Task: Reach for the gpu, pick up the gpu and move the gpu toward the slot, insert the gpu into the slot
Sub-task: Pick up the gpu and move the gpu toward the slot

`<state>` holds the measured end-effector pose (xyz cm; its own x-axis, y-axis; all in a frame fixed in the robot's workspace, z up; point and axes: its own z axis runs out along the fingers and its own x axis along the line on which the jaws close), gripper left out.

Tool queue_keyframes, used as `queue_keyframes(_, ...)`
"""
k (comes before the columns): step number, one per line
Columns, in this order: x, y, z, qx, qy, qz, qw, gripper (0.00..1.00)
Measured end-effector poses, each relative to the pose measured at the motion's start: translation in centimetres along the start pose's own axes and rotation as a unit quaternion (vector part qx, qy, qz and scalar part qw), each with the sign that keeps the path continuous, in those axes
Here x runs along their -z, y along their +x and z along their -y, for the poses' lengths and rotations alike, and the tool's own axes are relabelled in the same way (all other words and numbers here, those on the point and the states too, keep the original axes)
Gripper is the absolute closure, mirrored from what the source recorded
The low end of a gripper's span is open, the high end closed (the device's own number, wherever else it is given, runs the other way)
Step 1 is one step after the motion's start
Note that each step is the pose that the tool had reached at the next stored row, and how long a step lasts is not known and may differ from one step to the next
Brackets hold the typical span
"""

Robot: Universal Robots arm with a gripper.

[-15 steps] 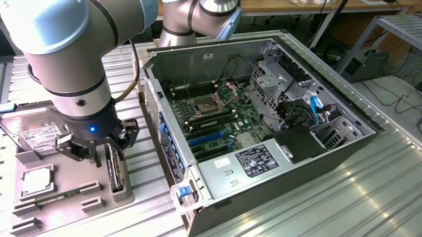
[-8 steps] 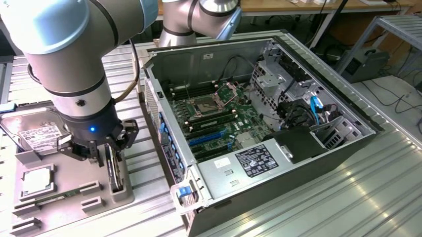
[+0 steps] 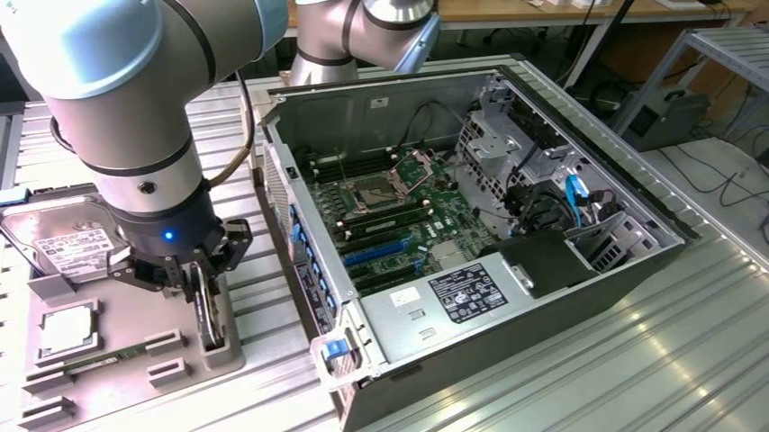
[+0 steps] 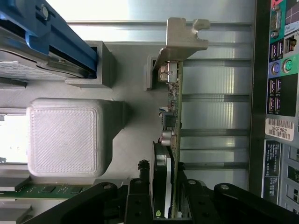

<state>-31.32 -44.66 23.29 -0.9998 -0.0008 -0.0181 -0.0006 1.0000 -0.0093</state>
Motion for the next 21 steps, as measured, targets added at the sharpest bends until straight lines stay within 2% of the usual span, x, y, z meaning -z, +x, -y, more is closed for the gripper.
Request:
queue_keyframes(17,-0.01,-0.03,0.0,0.0,0.0,0.0,1.0,0.68)
queue_keyframes(21,-0.03,-0.32,0.0,0.0,0.0,0.0,1.0,0.68)
